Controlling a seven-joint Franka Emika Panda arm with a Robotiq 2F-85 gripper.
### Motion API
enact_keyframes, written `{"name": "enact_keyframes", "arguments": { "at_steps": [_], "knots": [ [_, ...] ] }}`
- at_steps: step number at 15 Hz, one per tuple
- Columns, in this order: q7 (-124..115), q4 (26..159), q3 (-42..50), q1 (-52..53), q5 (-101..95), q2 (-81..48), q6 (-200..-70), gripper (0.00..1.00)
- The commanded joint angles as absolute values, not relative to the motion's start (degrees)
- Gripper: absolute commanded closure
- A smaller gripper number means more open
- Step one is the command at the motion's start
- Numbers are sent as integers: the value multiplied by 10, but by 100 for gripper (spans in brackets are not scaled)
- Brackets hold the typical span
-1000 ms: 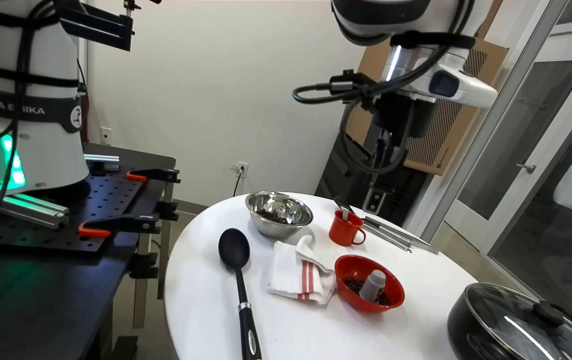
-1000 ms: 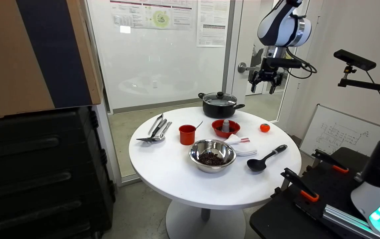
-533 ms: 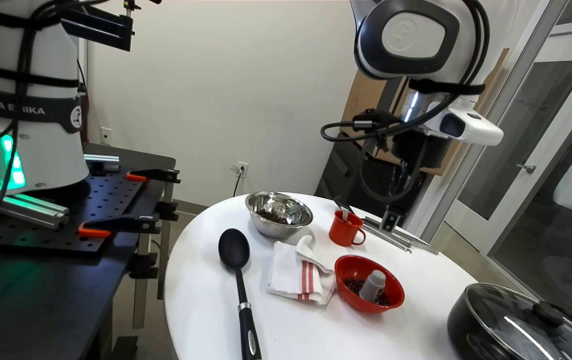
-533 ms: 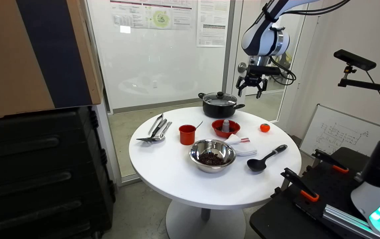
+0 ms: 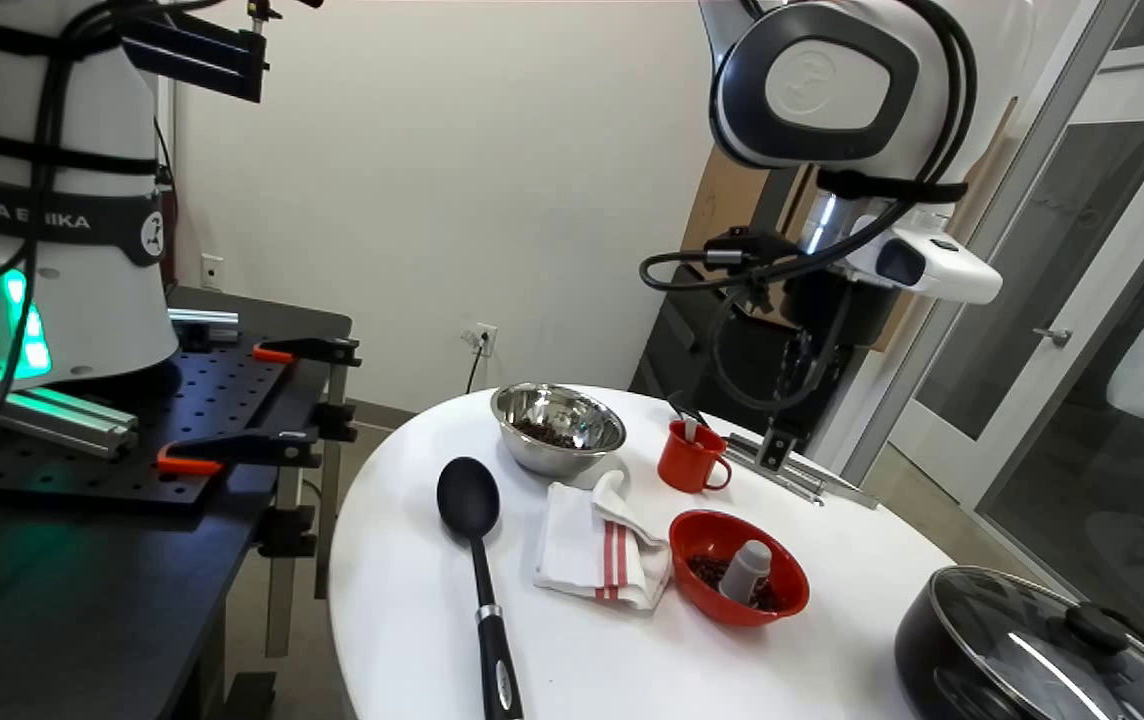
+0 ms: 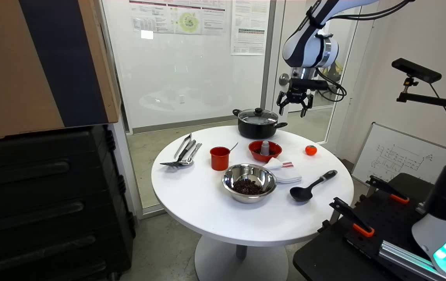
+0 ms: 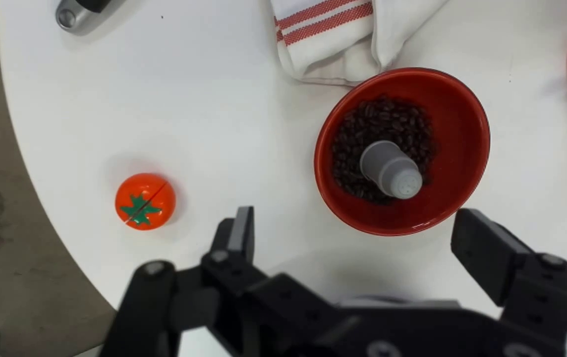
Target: Put the grey cup in the red bowl on the table
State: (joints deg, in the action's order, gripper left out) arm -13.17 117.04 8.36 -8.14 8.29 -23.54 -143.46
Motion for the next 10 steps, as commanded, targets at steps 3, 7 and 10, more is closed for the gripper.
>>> {"name": "enact_keyframes", "arguments": {
  "at_steps": [3, 7, 10],
  "knots": [
    [-120, 1163, 77, -83, 90, -250, -1447, 0],
    [-98, 1130, 55, -87, 103, -290, -1449, 0],
    [-105, 1094, 49, -83, 98, -329, -1445, 0]
  ]
}}
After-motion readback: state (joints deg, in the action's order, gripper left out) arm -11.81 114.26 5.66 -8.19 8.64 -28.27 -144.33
